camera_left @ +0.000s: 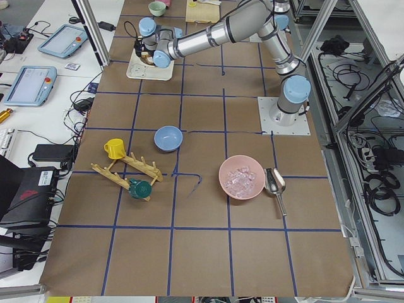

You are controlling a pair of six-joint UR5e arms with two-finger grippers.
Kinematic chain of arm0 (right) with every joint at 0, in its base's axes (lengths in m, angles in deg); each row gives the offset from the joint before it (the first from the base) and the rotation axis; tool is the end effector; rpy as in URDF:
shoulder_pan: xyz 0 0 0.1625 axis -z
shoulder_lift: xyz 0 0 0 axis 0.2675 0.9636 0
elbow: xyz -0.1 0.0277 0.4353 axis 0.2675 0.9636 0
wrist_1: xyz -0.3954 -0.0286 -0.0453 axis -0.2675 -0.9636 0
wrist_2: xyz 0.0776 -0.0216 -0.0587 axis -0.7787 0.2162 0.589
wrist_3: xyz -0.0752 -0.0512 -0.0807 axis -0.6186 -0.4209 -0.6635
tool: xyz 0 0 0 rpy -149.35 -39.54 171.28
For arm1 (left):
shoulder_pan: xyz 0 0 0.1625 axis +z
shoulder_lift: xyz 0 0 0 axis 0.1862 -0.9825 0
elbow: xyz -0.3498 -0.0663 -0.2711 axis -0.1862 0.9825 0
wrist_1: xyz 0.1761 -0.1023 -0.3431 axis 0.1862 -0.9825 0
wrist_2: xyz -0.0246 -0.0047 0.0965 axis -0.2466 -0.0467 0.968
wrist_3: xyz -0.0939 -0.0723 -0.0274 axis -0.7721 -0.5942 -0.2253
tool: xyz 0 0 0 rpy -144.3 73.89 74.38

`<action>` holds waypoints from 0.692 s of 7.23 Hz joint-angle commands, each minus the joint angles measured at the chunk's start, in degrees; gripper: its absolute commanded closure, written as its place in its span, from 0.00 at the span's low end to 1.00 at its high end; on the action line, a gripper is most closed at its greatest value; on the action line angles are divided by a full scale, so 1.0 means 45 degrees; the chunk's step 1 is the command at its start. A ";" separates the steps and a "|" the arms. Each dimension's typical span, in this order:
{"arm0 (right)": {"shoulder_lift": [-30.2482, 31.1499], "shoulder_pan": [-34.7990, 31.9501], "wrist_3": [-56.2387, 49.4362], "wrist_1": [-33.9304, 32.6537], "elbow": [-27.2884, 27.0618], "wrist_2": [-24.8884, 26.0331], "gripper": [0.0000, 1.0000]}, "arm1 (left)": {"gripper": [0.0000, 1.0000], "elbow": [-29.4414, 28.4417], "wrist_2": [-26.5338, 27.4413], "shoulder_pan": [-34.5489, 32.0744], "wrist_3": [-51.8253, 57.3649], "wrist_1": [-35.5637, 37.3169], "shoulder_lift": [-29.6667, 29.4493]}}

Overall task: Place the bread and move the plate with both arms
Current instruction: 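Open the left gripper and raise it away from the plate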

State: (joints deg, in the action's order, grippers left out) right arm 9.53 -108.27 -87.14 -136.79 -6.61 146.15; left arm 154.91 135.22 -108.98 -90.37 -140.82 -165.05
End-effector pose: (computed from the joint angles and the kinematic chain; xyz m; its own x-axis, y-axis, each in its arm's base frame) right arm 0.1551 -0.4891 0.4542 -0.9938 -0.1104 0.0124 -0.1092 0.9912 0.0741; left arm -0.2737 -0.6875 0.2442 -0.9368 -0.1294 0.3250 -0.1273 0.9915 0.0277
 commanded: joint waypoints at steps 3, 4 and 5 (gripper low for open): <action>0.0001 -0.0032 0.0002 -0.0046 -0.0011 -0.0020 0.00 | 0.00 -0.0171 0.2169 0.0035 0.1482 -0.6668 0.4339; 0.0079 -0.0052 0.0002 -0.0027 0.0027 -0.0059 0.00 | 0.00 -0.0094 0.2409 -0.0004 0.1603 -0.8230 0.5277; -0.0075 0.0025 -0.0056 -0.0278 0.0183 -0.0117 0.00 | 0.00 0.0042 0.2450 -0.0024 0.1643 -0.9096 0.6098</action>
State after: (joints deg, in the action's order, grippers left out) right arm 9.61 -108.38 -87.19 -137.17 -6.39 145.90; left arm 154.53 145.21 -108.96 -83.71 -175.23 -142.68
